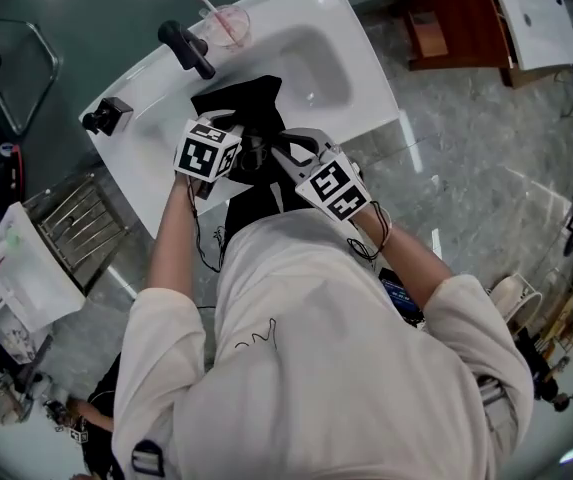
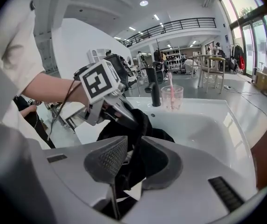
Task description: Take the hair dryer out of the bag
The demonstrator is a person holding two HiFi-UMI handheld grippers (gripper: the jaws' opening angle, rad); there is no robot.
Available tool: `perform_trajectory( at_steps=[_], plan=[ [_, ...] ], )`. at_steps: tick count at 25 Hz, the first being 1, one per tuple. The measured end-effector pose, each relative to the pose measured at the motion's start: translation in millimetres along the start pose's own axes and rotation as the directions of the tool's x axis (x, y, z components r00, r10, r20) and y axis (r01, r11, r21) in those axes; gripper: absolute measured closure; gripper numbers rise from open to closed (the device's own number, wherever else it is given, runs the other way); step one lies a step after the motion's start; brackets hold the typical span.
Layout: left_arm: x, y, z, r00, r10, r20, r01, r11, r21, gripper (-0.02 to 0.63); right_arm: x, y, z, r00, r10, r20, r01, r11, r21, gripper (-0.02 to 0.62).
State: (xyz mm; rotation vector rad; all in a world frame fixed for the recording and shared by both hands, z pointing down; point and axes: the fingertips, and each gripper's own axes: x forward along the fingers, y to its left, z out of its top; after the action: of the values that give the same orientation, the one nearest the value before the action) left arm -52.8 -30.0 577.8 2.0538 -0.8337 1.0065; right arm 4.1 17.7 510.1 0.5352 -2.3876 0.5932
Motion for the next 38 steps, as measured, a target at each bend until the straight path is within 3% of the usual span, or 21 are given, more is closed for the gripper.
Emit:
perform_trajectory(
  at_steps=[4,9,17,21,25,32,38],
  plan=[
    [-1,-3,0,0.998,-0.064,0.017,0.063,0.998,0.029,0.574,14,36,11,1.000,0.020,-0.022,-0.020,0.999,0.043,0.510],
    [-1,-7,-2,0.986,-0.165,0.037,0.162,0.985,0.063,0.574,55,46,-15,0.990,-0.041,-0.138,0.055,0.993,0.105,0.508],
    [2,-10,-8,0.962,-0.272,0.013,0.267,0.953,0.146,0.572,74,11,-62,0.930,-0.186,-0.316,0.216,0.974,0.062,0.472],
    [6,-15,-9,0.955,-0.297,0.016,0.291,0.943,0.164,0.574,73,0,-66,0.924,-0.188,-0.333,0.213,0.976,0.040,0.442],
    [11,-10,-6,0.952,-0.305,0.040,0.297,0.946,0.130,0.574,69,1,-57,0.925,-0.190,-0.329,0.219,0.974,0.052,0.436],
    [5,-2,-5,0.946,-0.318,0.066,0.310,0.945,0.106,0.574,82,34,-28,0.915,-0.188,-0.358,0.275,0.939,0.208,0.426],
    [4,7,-8,0.937,-0.341,0.076,0.334,0.939,0.088,0.574,91,61,-11,0.927,-0.176,-0.332,0.235,0.961,0.146,0.422]
  ],
)
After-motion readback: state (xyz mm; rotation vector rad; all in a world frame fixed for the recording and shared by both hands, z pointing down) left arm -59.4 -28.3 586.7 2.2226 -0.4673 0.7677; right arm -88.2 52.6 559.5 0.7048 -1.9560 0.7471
